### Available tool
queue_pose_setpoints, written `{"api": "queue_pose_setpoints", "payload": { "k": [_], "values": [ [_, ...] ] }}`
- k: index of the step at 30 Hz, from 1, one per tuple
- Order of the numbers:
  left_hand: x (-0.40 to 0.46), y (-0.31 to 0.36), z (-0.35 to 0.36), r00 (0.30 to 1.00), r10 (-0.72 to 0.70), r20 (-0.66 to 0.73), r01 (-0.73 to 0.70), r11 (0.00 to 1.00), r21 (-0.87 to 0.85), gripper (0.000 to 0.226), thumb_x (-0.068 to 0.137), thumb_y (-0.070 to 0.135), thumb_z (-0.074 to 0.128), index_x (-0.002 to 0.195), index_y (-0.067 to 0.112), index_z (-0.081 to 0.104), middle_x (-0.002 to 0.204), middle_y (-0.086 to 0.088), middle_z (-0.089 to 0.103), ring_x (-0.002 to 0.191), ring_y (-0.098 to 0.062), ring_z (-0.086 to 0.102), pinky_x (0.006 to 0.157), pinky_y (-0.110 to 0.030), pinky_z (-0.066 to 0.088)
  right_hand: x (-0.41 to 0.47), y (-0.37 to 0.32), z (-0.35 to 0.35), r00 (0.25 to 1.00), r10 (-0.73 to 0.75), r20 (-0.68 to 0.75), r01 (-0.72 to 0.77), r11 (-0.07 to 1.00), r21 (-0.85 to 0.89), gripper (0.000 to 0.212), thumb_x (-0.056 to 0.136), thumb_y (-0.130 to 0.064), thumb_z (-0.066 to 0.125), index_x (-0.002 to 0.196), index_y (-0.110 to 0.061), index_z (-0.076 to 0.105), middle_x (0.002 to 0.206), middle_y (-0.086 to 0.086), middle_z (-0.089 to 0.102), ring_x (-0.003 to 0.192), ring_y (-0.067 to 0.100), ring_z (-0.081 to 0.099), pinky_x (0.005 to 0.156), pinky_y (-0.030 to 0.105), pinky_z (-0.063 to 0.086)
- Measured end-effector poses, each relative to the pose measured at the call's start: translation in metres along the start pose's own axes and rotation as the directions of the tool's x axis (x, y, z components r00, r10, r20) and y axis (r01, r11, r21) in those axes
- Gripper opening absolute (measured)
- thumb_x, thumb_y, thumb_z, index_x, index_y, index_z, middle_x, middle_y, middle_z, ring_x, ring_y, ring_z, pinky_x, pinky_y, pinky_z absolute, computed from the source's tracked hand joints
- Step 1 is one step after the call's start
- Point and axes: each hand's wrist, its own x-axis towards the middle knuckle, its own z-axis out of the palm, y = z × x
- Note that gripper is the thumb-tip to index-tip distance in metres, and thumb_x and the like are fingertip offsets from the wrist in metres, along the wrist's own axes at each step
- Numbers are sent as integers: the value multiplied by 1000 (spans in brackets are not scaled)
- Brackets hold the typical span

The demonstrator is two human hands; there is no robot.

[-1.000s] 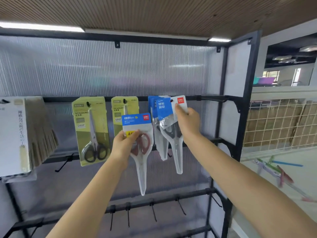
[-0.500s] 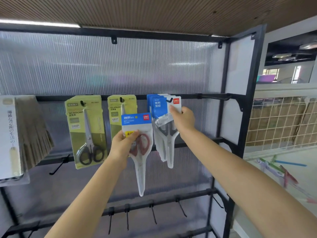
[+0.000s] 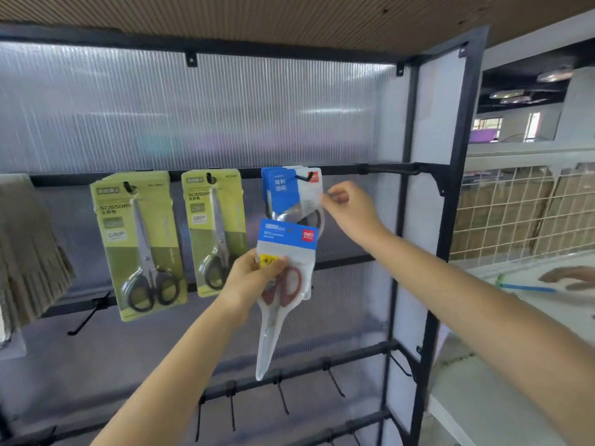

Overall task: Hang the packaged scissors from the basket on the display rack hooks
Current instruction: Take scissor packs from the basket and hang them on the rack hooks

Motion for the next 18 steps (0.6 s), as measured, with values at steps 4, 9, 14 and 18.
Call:
{"api": "queue_pose_setpoints", "payload": {
  "k": [4,9,14,18],
  "values": [
    [4,1,39,987,44,157,-52,998,48,3,87,15,64,87,13,63,80,-3,65,69,-12,58,63,-24,48,-23,11,-40,960,127,250,-121,992,-37,31,91,-44,55,103,-16,61,101,-3,64,97,10,60,78,25,50],
    [11,0,97,967,68,247,-63,998,-27,12,89,12,61,78,14,58,62,5,58,49,-1,51,47,-14,42,-38,27,-90,954,157,255,-151,988,-41,9,90,-22,62,86,-15,60,80,-3,65,72,5,61,61,17,53],
    [15,1,149,936,100,336,-65,991,-114,15,90,7,59,76,13,56,48,14,56,44,3,49,45,-11,40,-40,38,-133,983,123,136,-86,964,-250,7,89,-12,61,83,-12,60,71,-7,57,65,3,55,64,25,52],
    [13,7,179,899,157,409,-87,979,-183,5,90,6,58,86,8,57,58,7,60,46,-1,52,46,-17,43,-33,38,-159,999,25,36,-8,916,-401,7,91,-13,58,92,-7,62,73,-14,55,75,6,55,70,17,44]
  ]
}}
